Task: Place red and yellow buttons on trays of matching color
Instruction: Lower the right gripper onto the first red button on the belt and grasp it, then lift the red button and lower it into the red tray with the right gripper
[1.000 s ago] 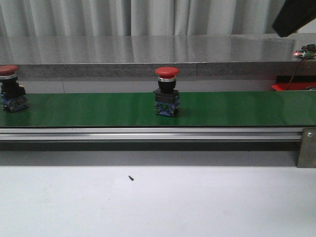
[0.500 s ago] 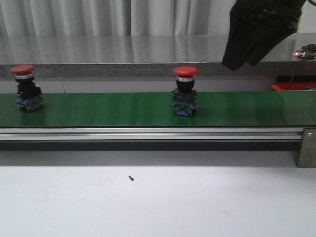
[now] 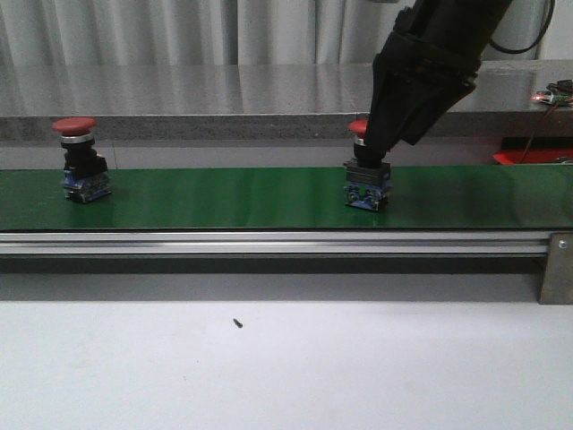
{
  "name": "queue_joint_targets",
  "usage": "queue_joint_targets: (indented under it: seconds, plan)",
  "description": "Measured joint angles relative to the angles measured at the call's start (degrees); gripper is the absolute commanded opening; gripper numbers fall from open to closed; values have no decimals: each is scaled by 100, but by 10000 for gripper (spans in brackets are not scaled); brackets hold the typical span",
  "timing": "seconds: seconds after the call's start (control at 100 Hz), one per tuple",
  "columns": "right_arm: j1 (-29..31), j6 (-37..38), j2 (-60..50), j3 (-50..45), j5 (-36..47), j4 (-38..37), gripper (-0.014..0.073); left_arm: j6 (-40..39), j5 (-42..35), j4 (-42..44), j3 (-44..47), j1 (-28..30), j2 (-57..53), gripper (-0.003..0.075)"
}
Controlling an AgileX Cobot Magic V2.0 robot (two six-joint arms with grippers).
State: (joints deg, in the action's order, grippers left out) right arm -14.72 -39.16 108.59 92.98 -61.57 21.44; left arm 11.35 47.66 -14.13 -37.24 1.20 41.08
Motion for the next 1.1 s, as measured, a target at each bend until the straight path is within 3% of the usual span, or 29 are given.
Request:
queue_joint_targets:
  seconds: [0.2, 0.42, 0.49, 0.86, 1.1]
  plan:
    - [-45, -22, 186, 152, -9, 44, 496, 0, 0, 0, 0, 0, 0, -20]
    - [-45, -22, 303, 163, -9, 44, 194, 0, 0, 0, 0, 0, 0, -20]
    - [-45, -22, 303, 163, -9, 44, 138, 0, 0, 0, 0, 0, 0, -20]
    - [40, 143, -34, 163, -322, 44, 131, 0, 0, 0, 13, 0, 0, -20]
    - [707, 279, -551, 163, -402, 44, 131, 0, 0, 0, 13, 0, 0, -20]
